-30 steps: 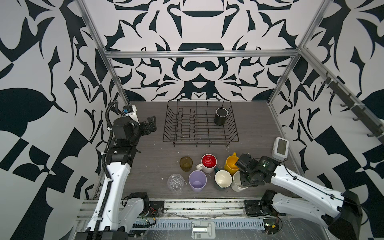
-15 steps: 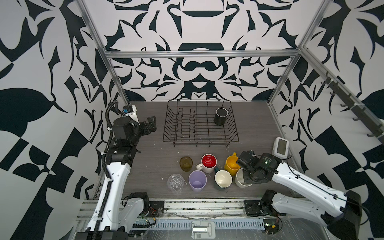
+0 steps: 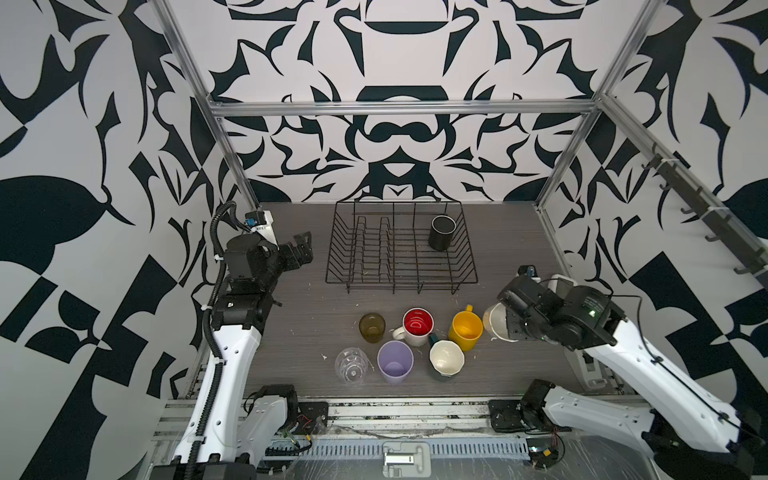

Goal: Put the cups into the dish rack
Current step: 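Grasp the white mug rim with the right gripper and lift it, then carry the white mug above the rack while the left gripper reaches toward it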

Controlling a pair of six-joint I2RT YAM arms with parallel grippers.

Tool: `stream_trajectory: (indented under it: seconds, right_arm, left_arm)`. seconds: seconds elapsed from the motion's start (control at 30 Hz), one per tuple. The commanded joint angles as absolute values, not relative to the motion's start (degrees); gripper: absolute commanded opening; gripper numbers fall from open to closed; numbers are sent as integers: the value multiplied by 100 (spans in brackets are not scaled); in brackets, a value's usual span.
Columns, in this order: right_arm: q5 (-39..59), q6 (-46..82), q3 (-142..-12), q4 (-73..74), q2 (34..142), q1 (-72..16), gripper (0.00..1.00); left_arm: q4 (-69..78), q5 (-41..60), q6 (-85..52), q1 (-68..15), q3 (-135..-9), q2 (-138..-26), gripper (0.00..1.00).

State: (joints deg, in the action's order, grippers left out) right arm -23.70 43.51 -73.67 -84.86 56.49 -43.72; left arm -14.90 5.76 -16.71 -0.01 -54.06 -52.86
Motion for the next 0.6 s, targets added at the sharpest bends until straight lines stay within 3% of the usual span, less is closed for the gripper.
stream_trajectory:
  seconds: [0.0, 0.2, 0.37, 0.57]
  right_arm:
    - [-2729, 3696, -7937, -7807, 5810, -4176, 0]
    - [-1505, 3028, -7947, -5781, 6210, -3626, 0]
    - [-705, 2575, -8219, -4969, 6670, -3486, 0]
    - [102, 2000, -8488, -4265, 7008, -3072, 0]
  left_arm:
    - [-1526, 536, -1729, 18, -5388, -5203, 99]
    - [-1513, 560, -1792, 17, -5387, -5225, 99]
    - [-1294, 791, -2067, 17, -5321, -5271, 100]
    - [-700, 1801, -2715, 18, -5239, -5603, 99]
